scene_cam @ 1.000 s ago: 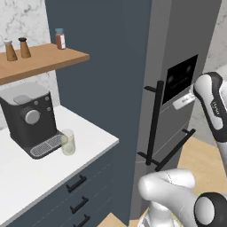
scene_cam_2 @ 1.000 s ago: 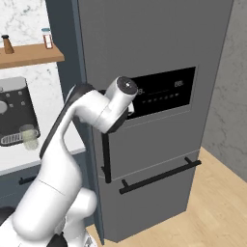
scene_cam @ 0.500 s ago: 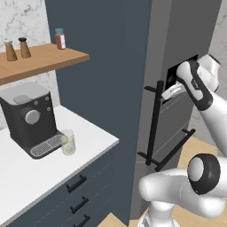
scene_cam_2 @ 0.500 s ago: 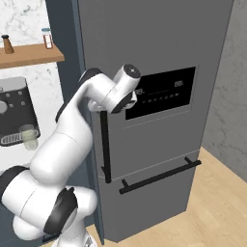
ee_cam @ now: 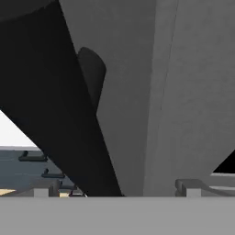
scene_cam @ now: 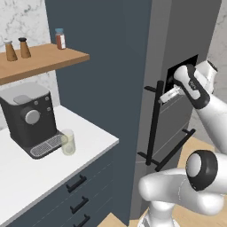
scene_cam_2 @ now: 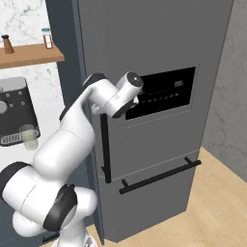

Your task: Grab a lemon wedge from the fridge and one ice cube from the ice bowl, and put them in the glass of lemonade.

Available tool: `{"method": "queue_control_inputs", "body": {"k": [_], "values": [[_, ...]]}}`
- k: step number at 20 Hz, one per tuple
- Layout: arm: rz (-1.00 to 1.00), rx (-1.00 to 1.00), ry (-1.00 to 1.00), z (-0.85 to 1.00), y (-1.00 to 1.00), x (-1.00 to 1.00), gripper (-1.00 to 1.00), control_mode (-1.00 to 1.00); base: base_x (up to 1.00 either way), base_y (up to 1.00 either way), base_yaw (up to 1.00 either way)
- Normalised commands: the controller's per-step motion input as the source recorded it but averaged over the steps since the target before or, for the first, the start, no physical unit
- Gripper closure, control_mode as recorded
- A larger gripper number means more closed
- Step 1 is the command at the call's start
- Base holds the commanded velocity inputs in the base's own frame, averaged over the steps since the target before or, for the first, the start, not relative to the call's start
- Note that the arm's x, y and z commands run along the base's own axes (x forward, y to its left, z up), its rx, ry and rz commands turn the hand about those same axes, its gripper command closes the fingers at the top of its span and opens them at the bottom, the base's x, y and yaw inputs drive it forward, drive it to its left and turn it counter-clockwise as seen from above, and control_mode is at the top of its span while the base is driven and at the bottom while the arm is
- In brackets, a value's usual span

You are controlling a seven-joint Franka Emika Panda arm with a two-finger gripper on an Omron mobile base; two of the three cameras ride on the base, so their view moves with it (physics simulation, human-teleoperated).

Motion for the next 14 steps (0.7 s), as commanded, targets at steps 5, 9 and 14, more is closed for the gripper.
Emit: {"method": "queue_control_inputs", "body": {"k": [5, 9, 14], "values": [[-0.01, 0.0, -0.1, 0.0, 0.29, -0.17, -1.0, -1.0, 0.0, 0.0, 0.0], [-0.05, 0.0, 0.0, 0.0, 0.26, 0.22, -1.0, -1.0, 0.0, 0.0, 0.0], [-0.05, 0.0, 0.0, -0.02, 0.13, 0.39, -1.0, -1.0, 0.0, 0.0, 0.0]]}}
